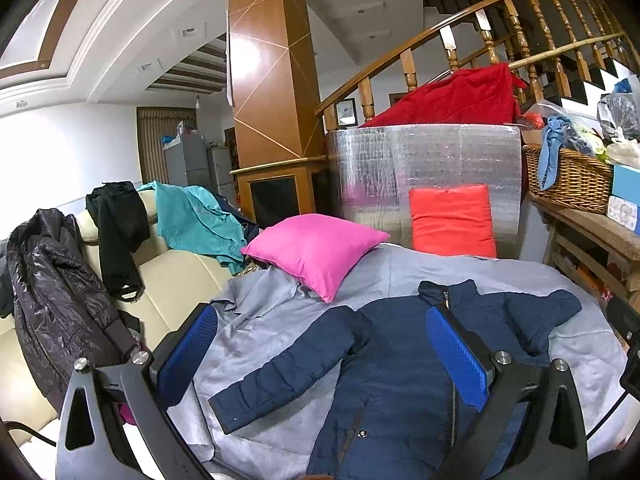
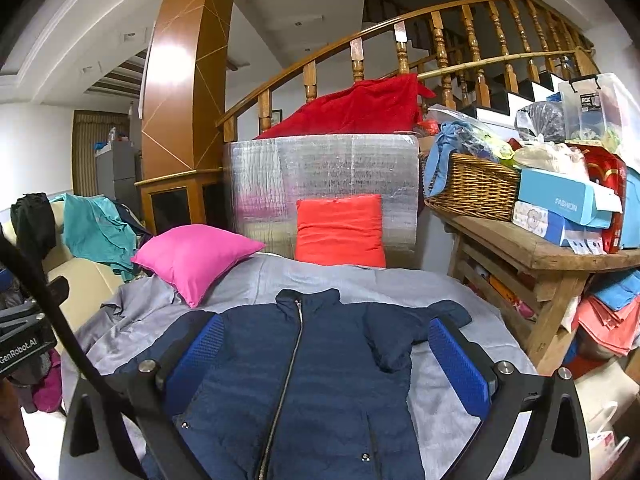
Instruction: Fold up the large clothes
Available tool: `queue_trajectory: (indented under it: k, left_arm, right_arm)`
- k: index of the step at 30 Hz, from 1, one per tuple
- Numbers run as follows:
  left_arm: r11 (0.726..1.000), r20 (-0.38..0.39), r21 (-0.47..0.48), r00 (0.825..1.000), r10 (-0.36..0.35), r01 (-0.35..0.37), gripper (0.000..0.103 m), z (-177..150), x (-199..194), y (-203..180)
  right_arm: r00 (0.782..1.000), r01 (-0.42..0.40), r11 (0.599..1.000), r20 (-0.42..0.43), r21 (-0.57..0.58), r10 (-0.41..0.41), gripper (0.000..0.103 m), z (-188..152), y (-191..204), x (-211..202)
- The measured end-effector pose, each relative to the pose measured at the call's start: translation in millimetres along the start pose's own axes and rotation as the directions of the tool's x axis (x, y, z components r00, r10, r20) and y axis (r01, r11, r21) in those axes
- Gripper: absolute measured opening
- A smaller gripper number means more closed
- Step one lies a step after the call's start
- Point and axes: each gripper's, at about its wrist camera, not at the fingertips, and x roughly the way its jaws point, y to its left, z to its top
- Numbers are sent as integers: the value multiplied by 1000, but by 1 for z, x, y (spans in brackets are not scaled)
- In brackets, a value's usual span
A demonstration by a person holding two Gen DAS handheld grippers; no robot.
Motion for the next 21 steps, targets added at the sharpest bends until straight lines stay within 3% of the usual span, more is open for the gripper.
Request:
queue_trajectory:
  k: [21]
  left_arm:
    - [999, -51, -10, 998, 31, -31, 103, -7, 31, 3]
  right_arm:
    - [999, -7, 1000, -33, 8, 8, 103, -7, -3, 32]
